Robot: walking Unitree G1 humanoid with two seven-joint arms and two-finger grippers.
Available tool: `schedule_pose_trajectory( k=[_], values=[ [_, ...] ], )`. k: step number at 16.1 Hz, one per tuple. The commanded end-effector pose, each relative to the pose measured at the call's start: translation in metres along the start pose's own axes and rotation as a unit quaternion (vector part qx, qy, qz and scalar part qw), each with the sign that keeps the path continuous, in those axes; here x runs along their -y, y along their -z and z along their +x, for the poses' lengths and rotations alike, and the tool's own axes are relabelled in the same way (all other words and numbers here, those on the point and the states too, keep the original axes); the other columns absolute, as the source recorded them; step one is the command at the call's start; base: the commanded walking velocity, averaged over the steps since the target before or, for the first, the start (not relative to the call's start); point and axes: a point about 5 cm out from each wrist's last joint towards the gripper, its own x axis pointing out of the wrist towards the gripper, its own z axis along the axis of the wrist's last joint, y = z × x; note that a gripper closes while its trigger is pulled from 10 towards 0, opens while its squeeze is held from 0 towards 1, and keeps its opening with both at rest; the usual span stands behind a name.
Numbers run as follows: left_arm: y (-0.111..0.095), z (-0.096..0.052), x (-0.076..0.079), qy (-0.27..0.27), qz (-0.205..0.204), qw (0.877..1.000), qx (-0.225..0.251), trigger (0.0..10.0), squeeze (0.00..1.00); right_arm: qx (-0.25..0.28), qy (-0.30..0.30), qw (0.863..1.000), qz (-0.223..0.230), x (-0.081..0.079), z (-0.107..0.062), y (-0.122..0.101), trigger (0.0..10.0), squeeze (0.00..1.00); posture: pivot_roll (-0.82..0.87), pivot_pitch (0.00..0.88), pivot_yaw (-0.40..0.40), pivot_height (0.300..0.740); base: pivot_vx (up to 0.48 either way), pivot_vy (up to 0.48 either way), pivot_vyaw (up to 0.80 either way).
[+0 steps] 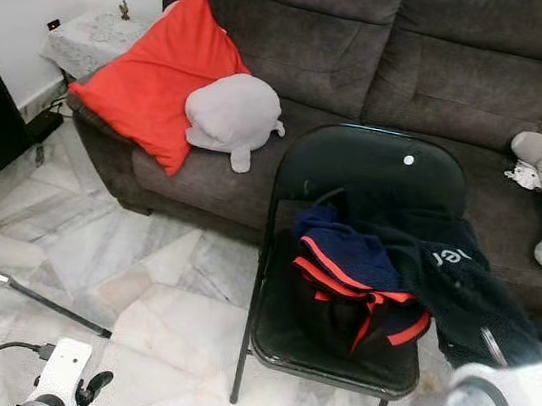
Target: Hang hanger
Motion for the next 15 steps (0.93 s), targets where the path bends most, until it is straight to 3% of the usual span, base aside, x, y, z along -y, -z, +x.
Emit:
schedule_pose_trajectory(
  k=[1, 8, 10, 12, 13, 15],
  values=[
    [0.013, -0.004, -0.002, -0.001, 0.002, 1.0, -0.026, 10.0, 0.0, -0.02, 0.024, 0.999, 0.012, 0.005, -0.002, 0.006, 10.0, 0.0, -0.09, 0.135, 0.018, 0.74, 0.0, 0.0, 0.0],
    [0.03, -0.011, -0.01, -0.012, 0.002, 0.998, -0.069, 10.0, 0.0, -0.021, 0.041, 0.999, 0.017, 0.009, -0.005, 0.006, 10.0, 0.0, -0.09, 0.137, 0.018, 0.74, 0.0, 0.0, 0.0],
    [0.03, -0.011, -0.011, -0.014, 0.0, 0.997, -0.07, 10.0, 0.0, -0.015, 0.029, 0.999, 0.027, 0.004, -0.003, 0.001, 10.0, 0.0, -0.09, 0.137, 0.017, 0.74, 0.0, 0.0, 0.0],
    [0.029, -0.011, -0.014, -0.016, 0.0, 0.997, -0.072, 10.0, 0.0, -0.005, 0.004, 1.0, 0.01, -0.002, 0.001, -0.002, 10.0, 0.0, -0.09, 0.137, 0.018, 0.74, 0.0, 0.0, 0.0],
    [0.029, -0.011, -0.016, -0.017, 0.0, 0.997, -0.073, 10.0, 0.0, 0.004, -0.005, 1.0, 0.0, -0.003, 0.003, -0.003, 10.0, 1.0, -0.09, 0.137, 0.018, 0.74, 0.0, 0.0, 0.0],
    [0.03, -0.012, -0.017, -0.018, 0.0, 0.997, -0.075, 10.0, 0.0, 0.004, -0.01, 1.0, -0.011, -0.003, 0.003, -0.002, 10.0, 1.0, -0.09, 0.138, 0.017, 0.74, 0.0, 0.0, 0.0]
  ],
)
